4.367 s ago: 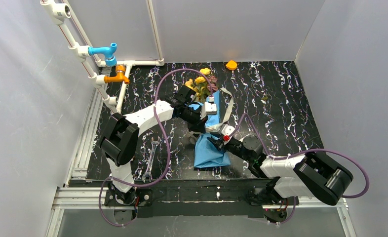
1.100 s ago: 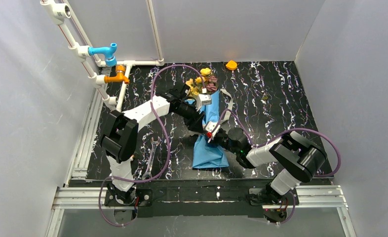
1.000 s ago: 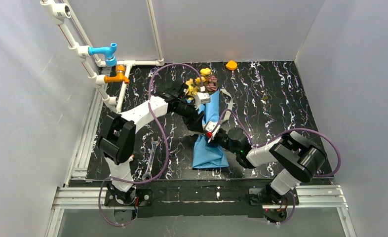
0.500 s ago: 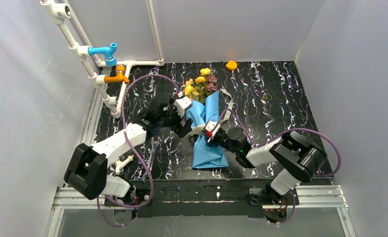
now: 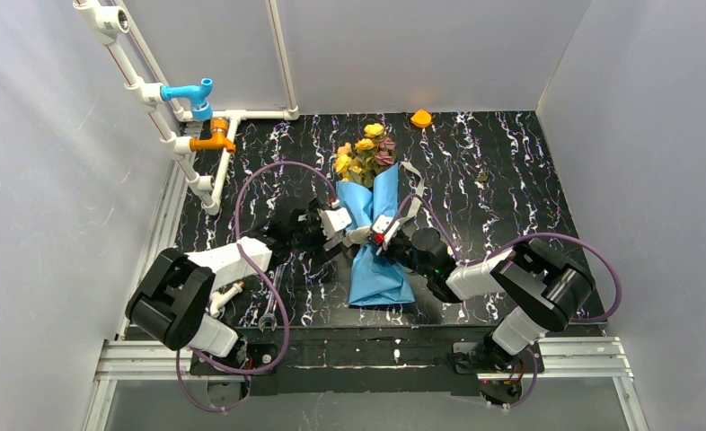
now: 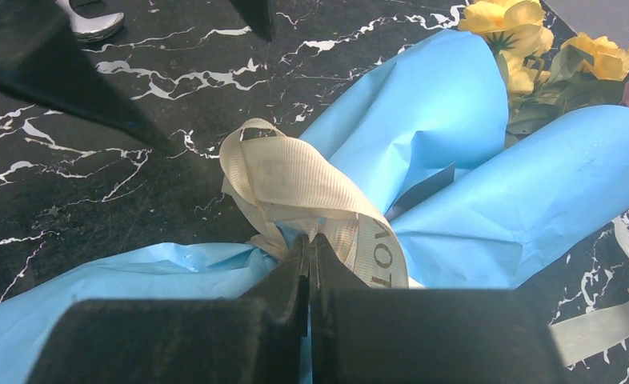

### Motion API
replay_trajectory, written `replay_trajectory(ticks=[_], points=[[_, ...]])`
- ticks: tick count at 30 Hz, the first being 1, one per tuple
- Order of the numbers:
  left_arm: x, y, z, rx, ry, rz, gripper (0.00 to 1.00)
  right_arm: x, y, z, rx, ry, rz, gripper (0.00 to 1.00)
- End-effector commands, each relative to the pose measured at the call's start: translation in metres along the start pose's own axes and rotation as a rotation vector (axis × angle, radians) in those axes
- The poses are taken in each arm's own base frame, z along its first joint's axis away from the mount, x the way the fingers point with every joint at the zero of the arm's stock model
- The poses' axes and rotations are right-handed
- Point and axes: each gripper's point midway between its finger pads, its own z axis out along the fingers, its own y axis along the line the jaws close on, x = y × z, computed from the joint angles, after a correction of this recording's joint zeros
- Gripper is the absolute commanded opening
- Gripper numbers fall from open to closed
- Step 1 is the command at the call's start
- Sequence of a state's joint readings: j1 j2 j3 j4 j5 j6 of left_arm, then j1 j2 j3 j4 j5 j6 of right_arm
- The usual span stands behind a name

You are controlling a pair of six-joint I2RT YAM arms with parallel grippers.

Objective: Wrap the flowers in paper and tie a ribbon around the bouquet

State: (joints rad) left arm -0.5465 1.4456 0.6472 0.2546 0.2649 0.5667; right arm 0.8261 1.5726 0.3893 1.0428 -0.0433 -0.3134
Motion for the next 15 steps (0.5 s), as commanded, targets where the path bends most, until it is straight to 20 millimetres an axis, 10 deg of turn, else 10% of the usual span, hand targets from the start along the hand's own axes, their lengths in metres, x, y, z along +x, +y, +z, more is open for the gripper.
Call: replay_trajectory(ticks=[1, 15], points=[[-0.032, -0.016, -0.004, 0.103, -0.172, 0.083, 0.97, -0.011, -0.005, 0.005, 0.018, -0.020, 0.019, 0.01], [-0.045, -0.030, 0.015, 0.238, -0.210, -0.011, 0.81, -0.010, -0.006, 0.005, 0.028, -0.015, 0.026, 0.01]])
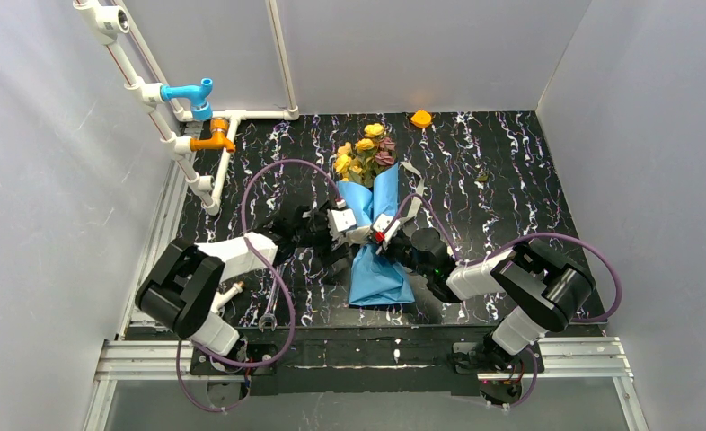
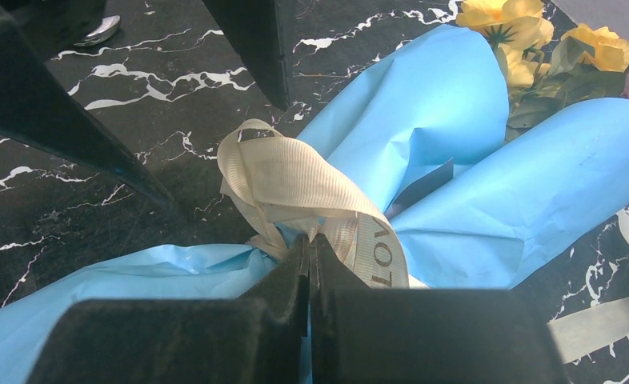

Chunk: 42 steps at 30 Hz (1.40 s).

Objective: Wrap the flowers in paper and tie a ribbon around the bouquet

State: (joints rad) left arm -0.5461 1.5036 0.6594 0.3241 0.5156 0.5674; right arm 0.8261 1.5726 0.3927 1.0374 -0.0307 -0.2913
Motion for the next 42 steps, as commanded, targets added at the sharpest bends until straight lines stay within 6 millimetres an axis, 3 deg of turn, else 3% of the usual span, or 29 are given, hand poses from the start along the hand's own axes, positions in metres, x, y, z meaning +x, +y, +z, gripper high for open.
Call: replay_trajectory(ticks=[1, 4, 5, 8, 11, 18, 28, 42], points=[[-0.019, 0.001, 0.007, 0.047, -0.061, -0.028, 0.80, -0.010, -0.005, 0.004, 0.016, -0.021, 0.004, 0.01], [-0.019, 0.001, 0.014, 0.064, -0.058, -0.058, 0.71, -0.011, -0.004, 0.005, 0.012, -0.024, 0.007, 0.01], [-0.018, 0.002, 0.016, 0.065, -0.054, -0.065, 0.63, -0.012, -0.004, 0.005, 0.011, -0.026, 0.010, 0.01], [-0.018, 0.005, 0.019, 0.059, -0.050, -0.080, 0.37, -0.016, -0.002, 0.004, 0.003, -0.040, 0.032, 0.01], [-0.020, 0.008, 0.019, 0.050, -0.049, -0.083, 0.00, -0.028, 0.001, 0.001, -0.009, -0.071, 0.093, 0.01], [-0.024, 0.011, 0.010, 0.015, -0.057, -0.056, 0.00, -0.053, 0.001, -0.011, -0.022, -0.075, 0.208, 0.01], [-0.029, 0.024, 0.001, -0.067, -0.047, -0.061, 0.00, -0.049, 0.011, -0.027, -0.068, 0.041, 0.290, 0.01], [-0.014, 0.040, -0.004, -0.176, 0.044, -0.139, 0.00, -0.042, 0.048, -0.047, -0.257, 0.074, 0.372, 0.01]])
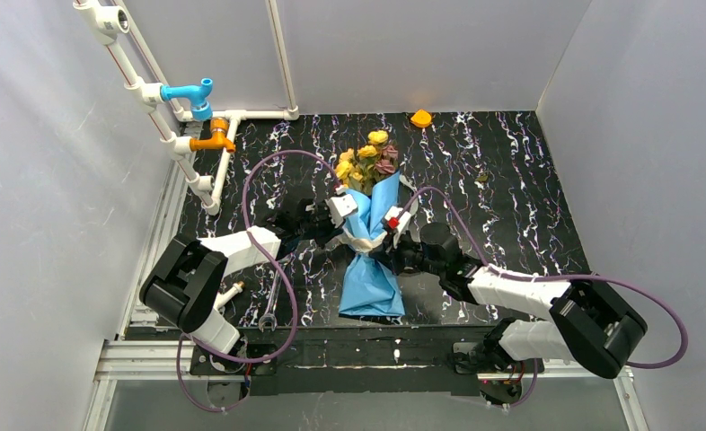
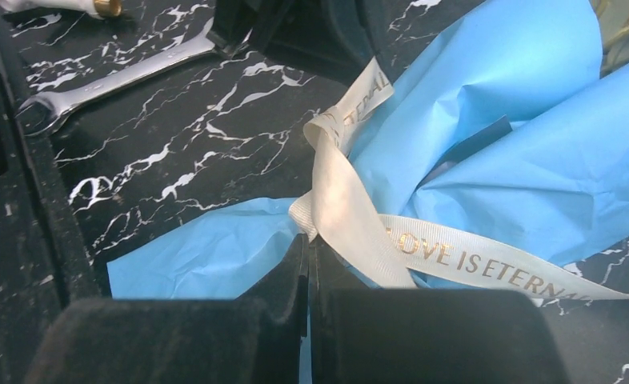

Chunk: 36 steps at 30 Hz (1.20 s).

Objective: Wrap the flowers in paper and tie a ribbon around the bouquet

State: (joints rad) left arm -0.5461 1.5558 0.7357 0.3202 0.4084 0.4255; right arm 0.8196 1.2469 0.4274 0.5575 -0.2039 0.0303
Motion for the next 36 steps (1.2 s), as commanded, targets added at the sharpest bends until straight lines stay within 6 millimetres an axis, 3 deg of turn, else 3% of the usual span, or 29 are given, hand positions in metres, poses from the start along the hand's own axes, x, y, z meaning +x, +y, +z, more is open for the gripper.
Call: replay_trajectory(ticks=[1, 8, 12, 16, 20, 22, 28, 36], points=[[-0.010, 0.017, -0.010, -0.084, 0.016, -0.010, 0.00, -0.007, 0.016, -0.004, -0.085, 0.009, 0.028, 0.01], [-0.004, 0.034, -0.015, -0.180, 0.068, -0.032, 0.00, 0.006, 0.024, -0.011, -0.119, 0.103, 0.102, 0.01], [-0.013, 0.020, -0.014, -0.124, 0.035, -0.031, 0.00, 0.000, 0.039, -0.010, -0.200, 0.069, 0.220, 0.01], [-0.013, 0.011, -0.011, -0.110, 0.042, -0.015, 0.00, -0.001, 0.035, 0.002, -0.232, 0.152, 0.324, 0.01], [-0.005, 0.020, -0.016, -0.171, 0.080, -0.006, 0.00, 0.038, 0.021, -0.005, -0.307, 0.498, 0.681, 0.01], [-0.004, 0.026, -0.018, -0.199, 0.098, 0.001, 0.00, 0.049, 0.025, -0.006, -0.371, 0.571, 0.829, 0.01], [0.004, 0.040, -0.024, -0.275, 0.165, 0.012, 0.00, 0.039, 0.034, -0.009, -0.442, 0.516, 0.857, 0.01], [0.011, 0.058, -0.027, -0.375, 0.217, -0.014, 0.00, 0.037, 0.020, -0.033, -0.255, 0.565, 0.733, 0.01]])
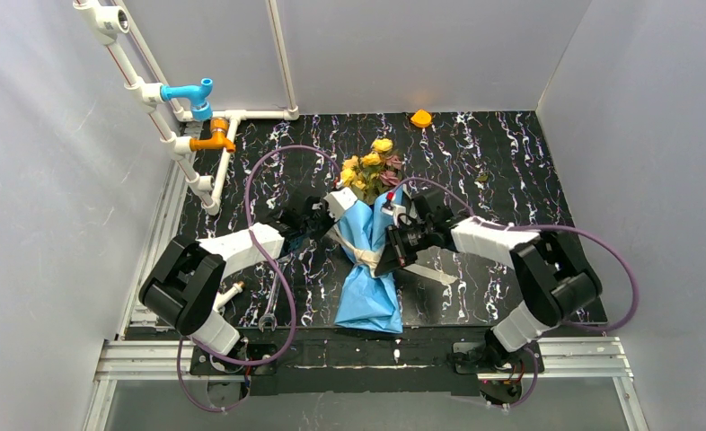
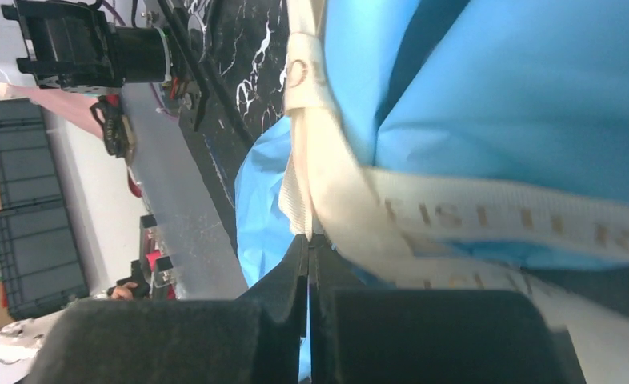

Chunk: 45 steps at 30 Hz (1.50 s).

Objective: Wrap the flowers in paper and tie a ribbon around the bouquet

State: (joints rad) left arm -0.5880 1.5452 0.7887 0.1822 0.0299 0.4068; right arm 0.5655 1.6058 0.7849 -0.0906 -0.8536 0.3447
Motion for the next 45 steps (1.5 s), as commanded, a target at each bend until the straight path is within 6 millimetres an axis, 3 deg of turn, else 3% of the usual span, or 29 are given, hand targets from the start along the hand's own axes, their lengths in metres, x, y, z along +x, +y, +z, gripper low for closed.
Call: replay_trajectory(ticks=[1, 5, 8, 13, 25, 33, 45], points=[[-0.009, 0.021, -0.004, -0.095, 0.011, -0.017, 0.00, 0.007, 0.002, -0.021, 0.125, 0.001, -0.041, 0.04], [-0.009, 0.020, -0.003, -0.086, 0.014, -0.027, 0.00, 0.013, 0.005, -0.031, 0.165, -0.022, -0.051, 0.08], [-0.006, 0.019, -0.002, -0.088, 0.022, -0.033, 0.00, 0.019, -0.001, -0.034, 0.203, -0.025, -0.035, 0.01], [0.001, 0.021, -0.004, -0.108, 0.045, -0.034, 0.00, 0.028, -0.015, -0.043, 0.301, -0.025, -0.008, 0.01], [0.018, 0.028, -0.015, -0.139, 0.073, -0.063, 0.00, 0.011, -0.039, -0.100, 0.655, -0.284, 0.001, 0.01], [0.038, 0.046, -0.023, -0.185, 0.110, -0.118, 0.00, 0.002, -0.050, -0.137, 0.810, -0.492, 0.102, 0.01], [0.057, 0.070, -0.036, -0.259, 0.150, -0.168, 0.00, -0.001, -0.068, -0.172, 0.974, -0.615, 0.133, 0.01]])
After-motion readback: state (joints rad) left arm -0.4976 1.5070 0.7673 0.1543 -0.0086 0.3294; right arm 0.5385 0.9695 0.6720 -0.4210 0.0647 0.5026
